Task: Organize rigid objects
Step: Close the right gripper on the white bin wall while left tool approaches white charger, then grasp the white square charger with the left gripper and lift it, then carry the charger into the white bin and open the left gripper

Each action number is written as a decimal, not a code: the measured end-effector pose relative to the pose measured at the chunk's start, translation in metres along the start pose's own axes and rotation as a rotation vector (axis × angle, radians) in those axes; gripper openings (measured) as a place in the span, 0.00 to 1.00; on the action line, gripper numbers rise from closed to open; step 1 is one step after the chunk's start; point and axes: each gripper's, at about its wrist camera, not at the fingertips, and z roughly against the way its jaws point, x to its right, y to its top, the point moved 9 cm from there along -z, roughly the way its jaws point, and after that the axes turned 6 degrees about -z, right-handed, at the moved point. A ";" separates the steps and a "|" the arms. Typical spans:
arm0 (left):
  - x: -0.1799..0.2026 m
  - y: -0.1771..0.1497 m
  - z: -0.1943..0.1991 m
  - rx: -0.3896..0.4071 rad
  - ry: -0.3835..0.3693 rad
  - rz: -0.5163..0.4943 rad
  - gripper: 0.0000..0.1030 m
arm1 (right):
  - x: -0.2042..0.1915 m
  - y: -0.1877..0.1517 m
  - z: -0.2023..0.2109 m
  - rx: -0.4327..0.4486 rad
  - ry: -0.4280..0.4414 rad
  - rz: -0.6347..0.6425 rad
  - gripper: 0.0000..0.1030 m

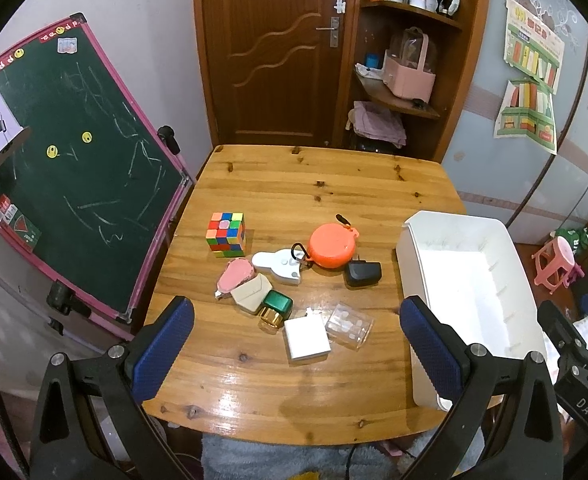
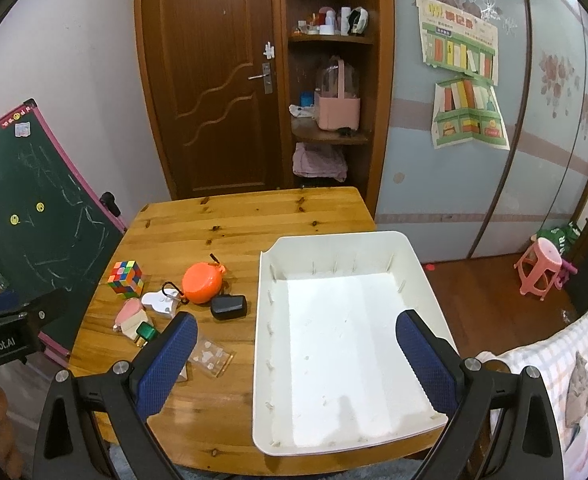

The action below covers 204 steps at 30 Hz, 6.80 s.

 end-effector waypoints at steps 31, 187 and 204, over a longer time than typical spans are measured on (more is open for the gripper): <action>0.003 0.007 -0.047 -0.051 -0.092 -0.002 1.00 | 0.053 0.012 -0.020 -0.001 -0.056 -0.008 0.97; 0.231 -0.023 -0.177 -0.355 -0.348 -0.338 0.58 | 0.183 -0.132 -0.170 -0.500 -0.003 -0.338 0.08; 0.242 -0.050 -0.203 -0.424 -0.321 -0.409 0.58 | 0.189 -0.134 -0.172 -0.494 0.007 -0.383 0.08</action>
